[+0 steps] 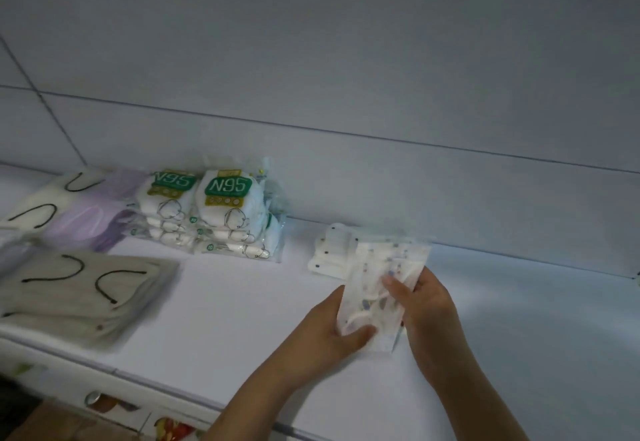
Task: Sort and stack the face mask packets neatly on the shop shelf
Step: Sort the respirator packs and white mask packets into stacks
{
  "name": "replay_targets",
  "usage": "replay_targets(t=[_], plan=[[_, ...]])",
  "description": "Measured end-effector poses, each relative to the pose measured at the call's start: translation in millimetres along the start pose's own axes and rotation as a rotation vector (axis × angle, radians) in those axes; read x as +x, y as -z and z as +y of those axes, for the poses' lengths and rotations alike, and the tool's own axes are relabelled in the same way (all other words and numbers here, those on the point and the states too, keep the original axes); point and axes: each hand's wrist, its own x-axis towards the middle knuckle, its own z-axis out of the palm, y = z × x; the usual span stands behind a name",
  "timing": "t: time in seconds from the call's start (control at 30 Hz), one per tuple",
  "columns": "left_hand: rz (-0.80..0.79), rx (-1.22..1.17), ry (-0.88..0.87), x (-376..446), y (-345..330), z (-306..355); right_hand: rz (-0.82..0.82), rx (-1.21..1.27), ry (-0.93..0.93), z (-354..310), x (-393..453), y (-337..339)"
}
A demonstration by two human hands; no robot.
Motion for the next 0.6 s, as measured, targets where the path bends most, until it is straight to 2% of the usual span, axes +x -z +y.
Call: replay_targets(t=[0.07, 0.1, 0.17, 0.23, 0.33, 0.4, 0.5, 0.6], plan=[[0.064, -0.024, 0.035, -5.0, 10.6, 0.4, -0.046, 0.239, -0.083, -0.9, 5.0, -13.2], [0.102, -0.05, 0.048, -9.2, 20.2, 1.7, -0.077, 0.277, -0.114, -1.9, 9.1, -21.2], [0.221, -0.074, 0.1, -23.3, 47.6, 2.2, -0.136, 0.186, -0.153, -0.1, 17.6, -37.9], [0.406, -0.126, 0.194, -44.5, 80.2, 0.6, -0.217, 0.076, -0.177, 2.6, 25.7, -59.3], [0.774, -0.392, 0.281, -80.9, 123.5, -7.5, -0.424, 0.069, -0.198, 4.6, 33.5, -104.3], [0.962, -0.521, 0.292, -101.7, 147.7, -14.1, -0.55, -0.047, -0.257, 11.2, 30.1, -139.9], [1.043, -0.604, 0.247, -124.2, 194.4, -28.6, -0.611, -0.215, -0.237, 18.4, 14.7, -200.0], [1.024, -0.574, 0.208, -141.3, 260.2, -48.1, -0.594, -0.361, -0.075, 22.8, 6.0, -270.7]])
